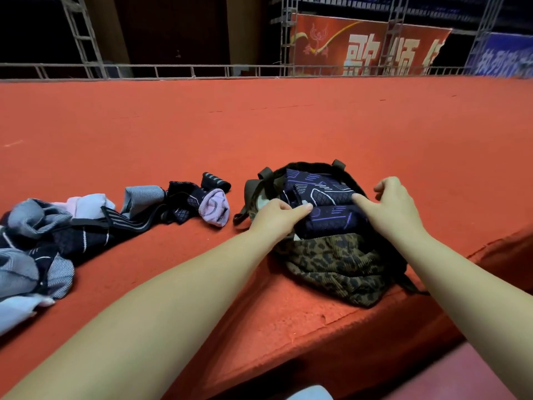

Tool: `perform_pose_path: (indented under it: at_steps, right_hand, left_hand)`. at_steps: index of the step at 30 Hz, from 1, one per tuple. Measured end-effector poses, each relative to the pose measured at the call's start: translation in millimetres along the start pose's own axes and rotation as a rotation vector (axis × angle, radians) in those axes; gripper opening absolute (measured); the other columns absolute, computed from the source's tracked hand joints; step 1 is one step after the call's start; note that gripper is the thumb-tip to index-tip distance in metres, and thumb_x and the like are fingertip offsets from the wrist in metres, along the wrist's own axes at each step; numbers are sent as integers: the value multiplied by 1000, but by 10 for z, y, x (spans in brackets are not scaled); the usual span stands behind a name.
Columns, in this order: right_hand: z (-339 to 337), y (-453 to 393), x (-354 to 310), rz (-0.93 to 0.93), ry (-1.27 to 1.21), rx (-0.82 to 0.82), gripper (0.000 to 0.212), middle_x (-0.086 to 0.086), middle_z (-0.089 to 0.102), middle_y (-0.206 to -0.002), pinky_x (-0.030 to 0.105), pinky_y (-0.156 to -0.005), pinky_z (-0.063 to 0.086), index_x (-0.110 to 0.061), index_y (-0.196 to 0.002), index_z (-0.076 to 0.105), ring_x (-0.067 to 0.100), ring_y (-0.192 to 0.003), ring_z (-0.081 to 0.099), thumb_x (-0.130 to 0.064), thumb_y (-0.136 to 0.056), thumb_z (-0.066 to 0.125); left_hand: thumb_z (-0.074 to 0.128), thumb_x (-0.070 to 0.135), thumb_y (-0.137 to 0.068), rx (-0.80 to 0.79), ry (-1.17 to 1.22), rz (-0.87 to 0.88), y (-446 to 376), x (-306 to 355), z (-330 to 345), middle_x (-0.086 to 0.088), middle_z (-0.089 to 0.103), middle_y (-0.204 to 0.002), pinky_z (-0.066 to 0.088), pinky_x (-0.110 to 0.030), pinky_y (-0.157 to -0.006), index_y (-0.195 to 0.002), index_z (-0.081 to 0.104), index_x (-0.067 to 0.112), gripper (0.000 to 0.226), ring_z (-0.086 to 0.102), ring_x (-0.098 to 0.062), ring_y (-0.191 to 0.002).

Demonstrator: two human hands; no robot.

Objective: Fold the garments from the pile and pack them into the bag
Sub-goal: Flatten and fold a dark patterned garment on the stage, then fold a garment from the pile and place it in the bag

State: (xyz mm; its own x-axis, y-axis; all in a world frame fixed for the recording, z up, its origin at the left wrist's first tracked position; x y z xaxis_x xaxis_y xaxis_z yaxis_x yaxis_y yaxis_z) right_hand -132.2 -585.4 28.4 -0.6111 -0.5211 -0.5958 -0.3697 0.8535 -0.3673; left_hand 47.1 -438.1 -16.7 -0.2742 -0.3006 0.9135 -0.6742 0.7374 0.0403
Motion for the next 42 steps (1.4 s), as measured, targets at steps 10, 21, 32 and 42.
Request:
perform_pose_path:
  at_steps: [10,21,32,42]
  right_hand:
    - [368,328,-1216,-302,-131,-132,29,-2,56,-100,35,-81,43,-17,-101,51,19,-96,52,-36,-83,64]
    - [1852,659,-1977,-158,-357,-517,28,0,59,-103,29,-64,40,-17,-109,51,14,-80,54,-26,-85,62]
    - [2263,397,-2217,-196,-117,-365,75,12,33,-140,41,-105,33,-29,-145,29,33,-129,39,-46,-80,64]
    - [2426,374,-2430,-469,534,-460,31,-2,49,-89,33,-72,38,-26,-70,50,25,-94,47,-55,-77,61]
  left_hand:
    - [57,42,-90,23,6,-7,160,-313,-933,6,60,-79,38,-23,-56,-98,59,15,28,54,-8,-66]
    - [55,37,-92,26,35,-201,410,-1316,-1985,5,63,-80,42,-23,-62,-81,51,23,18,56,-8,-67]
    - [51,33,-95,135,487,-157,438,-1512,-2128,4,60,-73,43,-16,-52,-87,56,19,17,55,-6,-60]
    - [49,30,-95,215,704,-88,523,-1567,-2143,3,59,-72,41,-20,-58,-88,57,17,16,55,-7,-61]
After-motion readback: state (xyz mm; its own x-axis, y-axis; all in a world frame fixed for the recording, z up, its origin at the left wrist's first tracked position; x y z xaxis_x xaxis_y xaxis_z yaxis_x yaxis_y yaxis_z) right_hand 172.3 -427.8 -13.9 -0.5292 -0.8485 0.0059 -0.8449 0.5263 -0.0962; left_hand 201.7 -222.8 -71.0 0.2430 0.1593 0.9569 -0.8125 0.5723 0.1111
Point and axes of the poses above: each hand's wrist, its own y-axis away from the middle knuckle, its own z-axis out of the palm, x = y × z, the point moved 7 cm from there along -y, towards the middle knuckle
